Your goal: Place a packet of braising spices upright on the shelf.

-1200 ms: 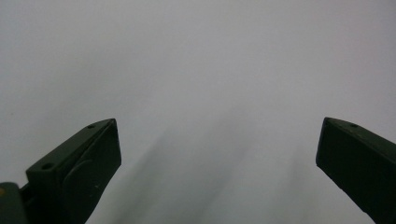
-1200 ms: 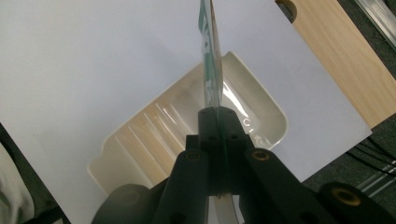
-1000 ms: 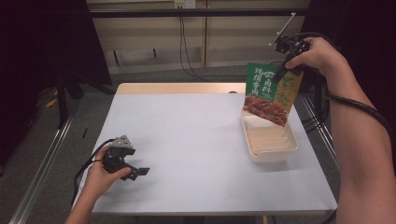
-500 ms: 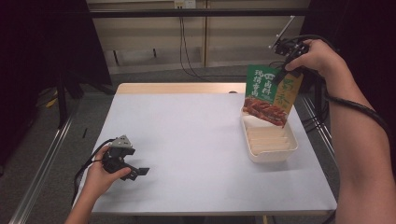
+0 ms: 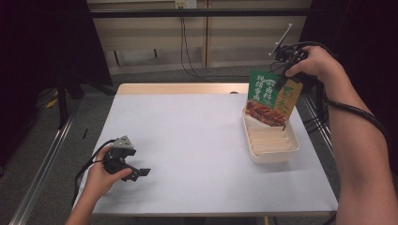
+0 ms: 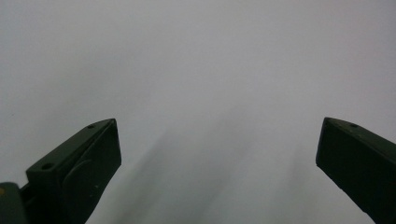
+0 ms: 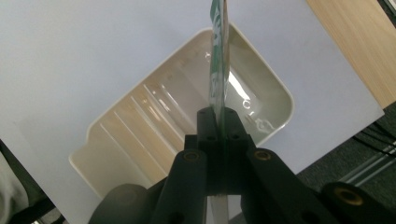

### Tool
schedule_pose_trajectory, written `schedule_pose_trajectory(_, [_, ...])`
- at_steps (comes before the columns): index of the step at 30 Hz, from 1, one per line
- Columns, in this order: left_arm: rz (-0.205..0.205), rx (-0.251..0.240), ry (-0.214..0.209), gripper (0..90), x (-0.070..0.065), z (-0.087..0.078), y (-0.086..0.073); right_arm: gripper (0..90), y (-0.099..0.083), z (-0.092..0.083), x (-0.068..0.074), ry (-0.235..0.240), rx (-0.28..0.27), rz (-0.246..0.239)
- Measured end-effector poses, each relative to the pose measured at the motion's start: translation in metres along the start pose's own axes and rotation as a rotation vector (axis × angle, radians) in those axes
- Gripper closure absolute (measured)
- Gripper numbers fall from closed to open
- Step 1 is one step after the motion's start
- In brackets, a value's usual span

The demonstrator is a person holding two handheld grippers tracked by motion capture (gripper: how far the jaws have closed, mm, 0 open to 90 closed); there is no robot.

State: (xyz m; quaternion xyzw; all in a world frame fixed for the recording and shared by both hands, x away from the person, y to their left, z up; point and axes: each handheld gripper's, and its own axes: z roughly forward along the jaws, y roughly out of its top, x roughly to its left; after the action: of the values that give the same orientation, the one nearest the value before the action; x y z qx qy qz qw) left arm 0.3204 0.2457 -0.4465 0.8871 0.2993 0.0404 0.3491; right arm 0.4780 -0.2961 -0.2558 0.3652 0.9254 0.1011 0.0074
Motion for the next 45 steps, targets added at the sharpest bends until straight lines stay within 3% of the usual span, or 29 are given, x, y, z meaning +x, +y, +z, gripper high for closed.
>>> schedule_pose_trajectory(12, [0.004, 0.000, 0.004, 0.0, 0.000, -0.002, 0.000, 88.9, 0.008, 0.003, 0.002, -0.043, 0.044, 0.018])
schedule_pose_trajectory(17, [0.002, 0.000, 0.005, 0.0, -0.001, -0.002, 0.000, 89.2, 0.010, 0.005, 0.002, -0.031, 0.030, 0.008])
schedule_pose_trajectory(19, [0.006, -0.003, 0.003, 0.0, -0.001, -0.002, 0.000, 89.4, 0.012, 0.006, 0.004, -0.021, 0.032, 0.037])
schedule_pose_trajectory(21, [0.003, -0.005, 0.003, 0.0, -0.001, -0.003, 0.000, 89.5, 0.015, 0.008, 0.005, -0.012, 0.032, 0.016])
schedule_pose_trajectory(25, [0.002, -0.005, 0.003, 0.0, -0.001, -0.002, 0.000, 89.7, 0.017, 0.008, 0.007, -0.009, 0.043, 0.010])
schedule_pose_trajectory(29, [0.006, -0.007, 0.003, 0.0, -0.001, -0.001, 0.000, 89.7, 0.015, 0.008, 0.006, 0.016, 0.029, 0.018])
schedule_pose_trajectory(33, [0.007, 0.004, 0.003, 0.0, -0.001, 0.000, 0.001, 89.7, 0.013, 0.007, 0.005, 0.012, 0.016, 0.008])
schedule_pose_trajectory(36, [0.009, 0.009, 0.006, 0.0, -0.001, 0.001, 0.001, 89.5, 0.013, 0.008, 0.005, 0.033, 0.006, 0.032])
schedule_pose_trajectory(38, [0.010, 0.009, 0.006, 0.0, -0.001, 0.001, 0.001, 88.6, 0.013, 0.007, 0.004, 0.006, 0.021, 0.025])
schedule_pose_trajectory(40, [0.006, 0.002, 0.001, 0.0, -0.001, 0.001, 0.001, 84.7, 0.013, 0.007, 0.005, 0.015, 0.025, 0.047])
schedule_pose_trajectory(45, [0.004, 0.006, 0.006, 0.0, -0.002, 0.000, 0.001, 71.5, 0.015, 0.001, 0.004, -0.057, 0.042, 0.040])
